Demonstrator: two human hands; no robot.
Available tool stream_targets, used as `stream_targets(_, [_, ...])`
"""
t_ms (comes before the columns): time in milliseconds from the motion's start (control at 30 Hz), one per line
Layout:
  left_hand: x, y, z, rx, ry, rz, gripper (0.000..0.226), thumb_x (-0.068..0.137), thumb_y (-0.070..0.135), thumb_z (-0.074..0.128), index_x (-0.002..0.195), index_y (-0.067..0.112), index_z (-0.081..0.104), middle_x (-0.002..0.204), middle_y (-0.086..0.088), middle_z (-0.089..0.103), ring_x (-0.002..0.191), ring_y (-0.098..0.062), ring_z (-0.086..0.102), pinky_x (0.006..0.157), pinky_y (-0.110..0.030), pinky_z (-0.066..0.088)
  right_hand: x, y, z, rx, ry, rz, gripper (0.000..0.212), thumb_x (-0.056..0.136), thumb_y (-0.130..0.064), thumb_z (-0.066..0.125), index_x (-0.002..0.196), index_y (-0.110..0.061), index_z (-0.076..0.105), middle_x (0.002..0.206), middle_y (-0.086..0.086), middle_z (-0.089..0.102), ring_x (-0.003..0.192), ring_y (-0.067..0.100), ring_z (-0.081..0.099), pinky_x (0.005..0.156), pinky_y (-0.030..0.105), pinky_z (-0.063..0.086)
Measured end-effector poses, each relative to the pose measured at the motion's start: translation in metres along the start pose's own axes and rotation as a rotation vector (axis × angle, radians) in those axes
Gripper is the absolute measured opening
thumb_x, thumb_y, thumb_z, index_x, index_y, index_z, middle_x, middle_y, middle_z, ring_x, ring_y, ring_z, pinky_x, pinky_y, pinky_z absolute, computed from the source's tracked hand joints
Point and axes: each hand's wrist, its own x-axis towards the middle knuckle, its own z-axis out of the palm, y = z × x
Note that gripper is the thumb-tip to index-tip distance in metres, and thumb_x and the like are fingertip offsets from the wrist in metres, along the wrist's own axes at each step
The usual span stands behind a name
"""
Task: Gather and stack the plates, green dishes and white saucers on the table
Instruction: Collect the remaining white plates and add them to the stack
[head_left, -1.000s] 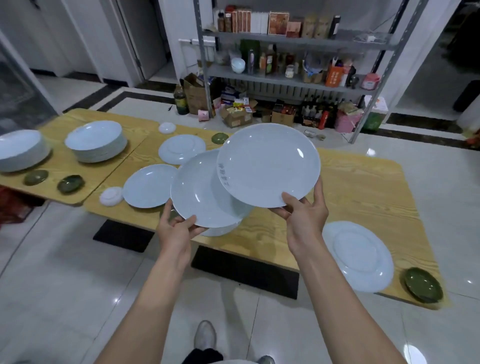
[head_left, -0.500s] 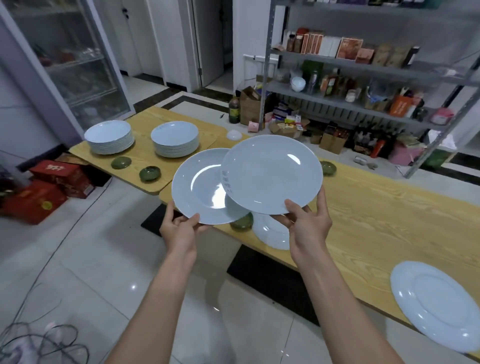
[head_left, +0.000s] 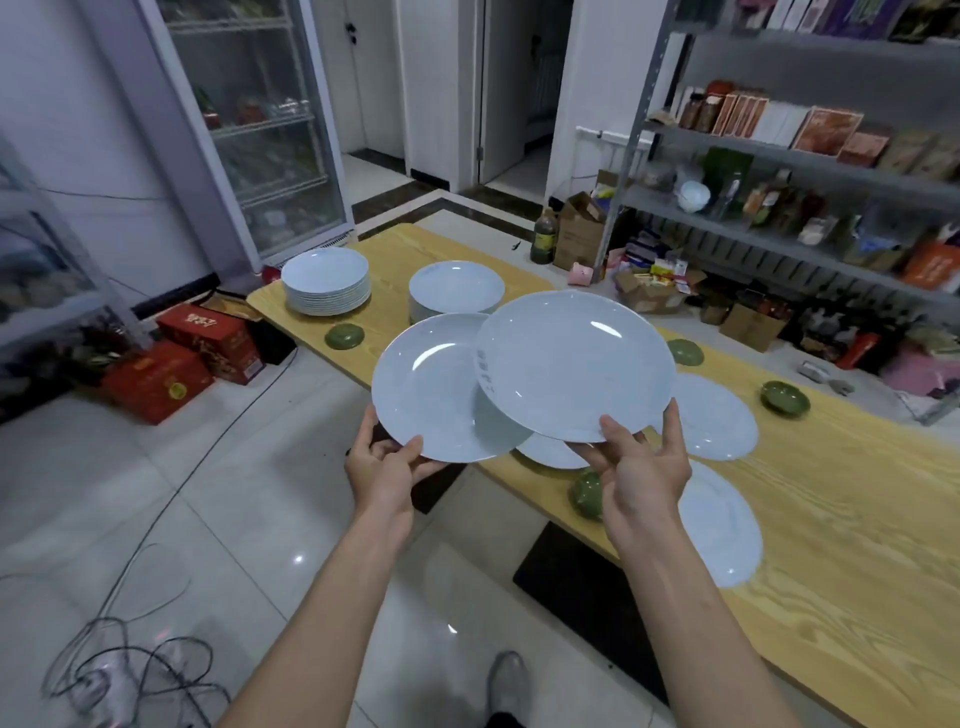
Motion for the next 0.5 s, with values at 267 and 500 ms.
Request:
stream_targets(267, [0.099,0.013,0.021,0.011,-0.002,0.009,0.081,0.087,-0.017,0.06,0.152,0.026,0.036,0.11,-0.002,0.067,0.099,-0.025,0.07,0.072,-0.047,0.062,0.078,0.044,0.057,0.005,-0.045,0.044,0.09,0.085,0.014,0.064,0.155,-0.031,0.031,0.119,0.01,0.07,0.093,0.03,0.074,0.073,0.045,0.062])
stream_targets(500, [0.181,0.024,0.055,0.043,0.046,0.004,0.086,0.084,-0.019,0.061,0.152,0.025,0.035,0.094,-0.008,0.062,0.084,-0.019,0.07,0.062,-0.037,0.06,0.154,0.069,0.106,0.016,-0.027,0.078,0.088,0.085,0.014,0.064,0.153,-0.035,0.036,0.119,0.009,0.07,0.097,0.031,0.073,0.07,0.042,0.062])
